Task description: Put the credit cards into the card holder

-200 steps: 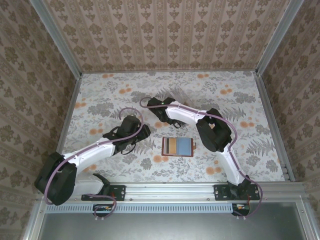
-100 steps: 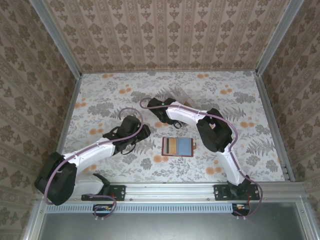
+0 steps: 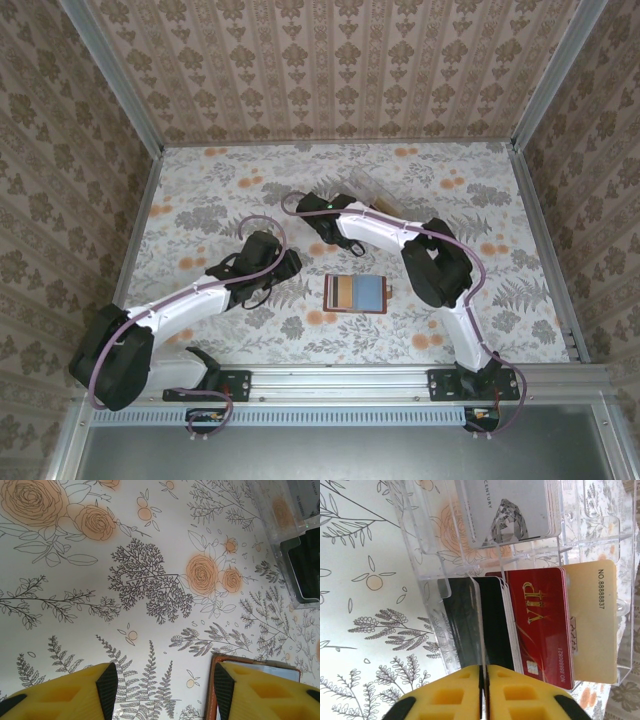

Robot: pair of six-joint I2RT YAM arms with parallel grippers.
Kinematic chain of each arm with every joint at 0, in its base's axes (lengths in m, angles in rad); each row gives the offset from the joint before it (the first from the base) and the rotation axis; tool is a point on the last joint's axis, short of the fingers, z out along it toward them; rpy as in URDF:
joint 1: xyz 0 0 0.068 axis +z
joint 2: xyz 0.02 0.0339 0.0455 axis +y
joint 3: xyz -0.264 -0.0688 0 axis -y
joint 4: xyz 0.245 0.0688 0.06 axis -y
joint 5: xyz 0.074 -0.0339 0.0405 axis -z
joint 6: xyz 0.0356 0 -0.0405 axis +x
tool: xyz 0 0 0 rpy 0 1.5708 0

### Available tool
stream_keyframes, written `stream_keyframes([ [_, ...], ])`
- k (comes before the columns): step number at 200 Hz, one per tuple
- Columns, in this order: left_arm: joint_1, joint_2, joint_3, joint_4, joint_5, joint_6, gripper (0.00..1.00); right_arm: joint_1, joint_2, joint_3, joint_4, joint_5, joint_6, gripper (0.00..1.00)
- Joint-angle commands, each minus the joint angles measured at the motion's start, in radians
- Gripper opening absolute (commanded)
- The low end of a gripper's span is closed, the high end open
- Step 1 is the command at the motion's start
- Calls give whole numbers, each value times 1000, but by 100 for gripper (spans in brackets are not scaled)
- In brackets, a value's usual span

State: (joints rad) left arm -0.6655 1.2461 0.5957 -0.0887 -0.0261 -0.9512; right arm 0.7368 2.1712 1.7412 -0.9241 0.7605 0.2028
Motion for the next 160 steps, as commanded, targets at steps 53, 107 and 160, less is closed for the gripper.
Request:
stream_keyframes([
  [53, 10, -17, 19, 0, 36, -6, 56, -2, -212, -53, -53, -182, 99, 3],
  [107, 9, 16, 81, 66, 150, 14, 57, -94, -505, -276, 153, -597, 211, 0],
  [160, 11, 136, 156, 222, 345, -22, 58, -343, -718, -629, 589, -1230, 458, 0],
])
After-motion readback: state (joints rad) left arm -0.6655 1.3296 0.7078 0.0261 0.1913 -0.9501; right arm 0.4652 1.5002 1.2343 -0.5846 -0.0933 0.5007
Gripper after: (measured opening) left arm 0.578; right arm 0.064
